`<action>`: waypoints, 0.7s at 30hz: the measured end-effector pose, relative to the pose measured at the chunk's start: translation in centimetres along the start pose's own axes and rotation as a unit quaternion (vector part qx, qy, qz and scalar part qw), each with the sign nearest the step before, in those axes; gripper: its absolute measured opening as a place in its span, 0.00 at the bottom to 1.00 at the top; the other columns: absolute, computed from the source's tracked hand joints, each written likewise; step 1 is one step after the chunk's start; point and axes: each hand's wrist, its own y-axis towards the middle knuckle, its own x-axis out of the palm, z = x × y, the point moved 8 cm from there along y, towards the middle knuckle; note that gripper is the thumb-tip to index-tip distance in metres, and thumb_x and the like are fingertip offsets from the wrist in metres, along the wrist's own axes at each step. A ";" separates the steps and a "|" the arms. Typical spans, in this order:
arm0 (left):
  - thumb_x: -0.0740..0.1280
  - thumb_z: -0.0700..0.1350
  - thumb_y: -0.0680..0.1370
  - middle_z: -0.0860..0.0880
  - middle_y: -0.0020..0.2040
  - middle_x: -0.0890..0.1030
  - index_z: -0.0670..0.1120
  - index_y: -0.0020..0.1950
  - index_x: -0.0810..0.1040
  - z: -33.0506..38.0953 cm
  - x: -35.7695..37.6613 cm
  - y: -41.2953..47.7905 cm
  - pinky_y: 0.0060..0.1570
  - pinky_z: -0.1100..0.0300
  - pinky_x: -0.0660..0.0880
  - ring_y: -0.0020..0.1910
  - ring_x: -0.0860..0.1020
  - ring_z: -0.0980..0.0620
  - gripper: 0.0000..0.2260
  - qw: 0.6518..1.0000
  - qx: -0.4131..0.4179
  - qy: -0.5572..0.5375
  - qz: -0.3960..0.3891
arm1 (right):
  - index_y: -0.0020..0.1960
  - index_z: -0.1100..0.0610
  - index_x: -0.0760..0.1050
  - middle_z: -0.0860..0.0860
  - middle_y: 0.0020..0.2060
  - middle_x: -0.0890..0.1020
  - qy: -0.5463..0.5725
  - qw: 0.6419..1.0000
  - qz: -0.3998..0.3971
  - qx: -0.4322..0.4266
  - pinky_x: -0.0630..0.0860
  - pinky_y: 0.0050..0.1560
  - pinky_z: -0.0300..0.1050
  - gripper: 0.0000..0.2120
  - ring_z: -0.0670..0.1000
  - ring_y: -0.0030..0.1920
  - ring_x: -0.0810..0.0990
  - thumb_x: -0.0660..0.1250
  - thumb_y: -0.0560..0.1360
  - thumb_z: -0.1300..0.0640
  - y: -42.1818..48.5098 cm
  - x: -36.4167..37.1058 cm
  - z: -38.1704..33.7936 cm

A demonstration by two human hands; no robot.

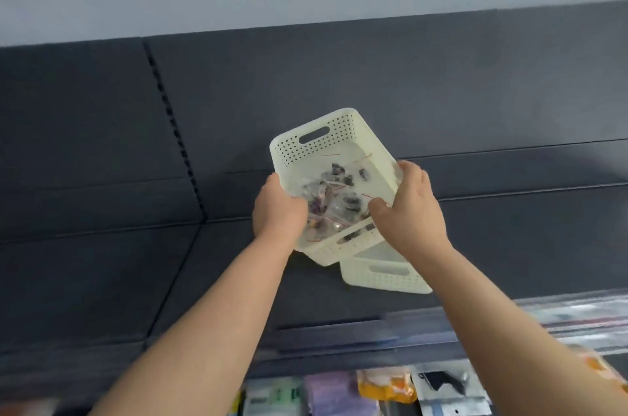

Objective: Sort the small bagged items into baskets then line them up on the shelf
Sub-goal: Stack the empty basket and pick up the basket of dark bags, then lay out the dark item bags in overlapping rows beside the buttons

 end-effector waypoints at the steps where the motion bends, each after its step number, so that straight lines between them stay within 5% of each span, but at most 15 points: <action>1: 0.60 0.36 0.73 0.50 0.49 0.80 0.49 0.55 0.75 -1.9 -2.3 0.3 0.47 0.47 0.80 0.47 0.79 0.44 0.14 1.000 -0.012 0.014 0.007 | 0.72 0.57 0.58 0.51 0.64 0.67 0.009 1.000 -0.019 0.002 0.65 0.46 0.42 0.28 0.49 0.49 0.68 0.64 0.75 0.57 -0.9 2.2 -1.4; 4: 0.59 0.35 0.74 0.50 0.49 0.79 0.49 0.56 0.74 -7.0 -8.4 0.8 0.45 0.51 0.79 0.46 0.78 0.44 0.15 0.997 -0.037 0.058 0.024 | 0.73 0.58 0.56 0.52 0.67 0.65 0.023 0.997 -0.073 0.004 0.66 0.48 0.43 0.30 0.52 0.55 0.71 0.65 0.75 0.54 -3.9 8.3 -5.1; 14: 0.59 0.35 0.74 0.51 0.50 0.79 0.50 0.56 0.74 -21.1 -23.7 0.6 0.47 0.49 0.79 0.46 0.79 0.46 0.15 0.986 -0.110 0.117 0.043 | 0.67 0.58 0.61 0.52 0.60 0.68 0.049 0.980 -0.192 0.012 0.68 0.43 0.43 0.27 0.50 0.47 0.70 0.67 0.74 0.51 -12.4 23.7 -14.7; 21: 0.57 0.34 0.74 0.49 0.54 0.79 0.50 0.59 0.74 -26.3 -27.8 1.6 0.51 0.47 0.79 0.50 0.79 0.45 0.18 0.985 -0.143 0.085 0.050 | 0.68 0.59 0.61 0.53 0.60 0.68 0.047 0.970 -0.237 0.013 0.67 0.35 0.40 0.27 0.50 0.45 0.71 0.67 0.75 0.50 -13.9 30.0 -18.1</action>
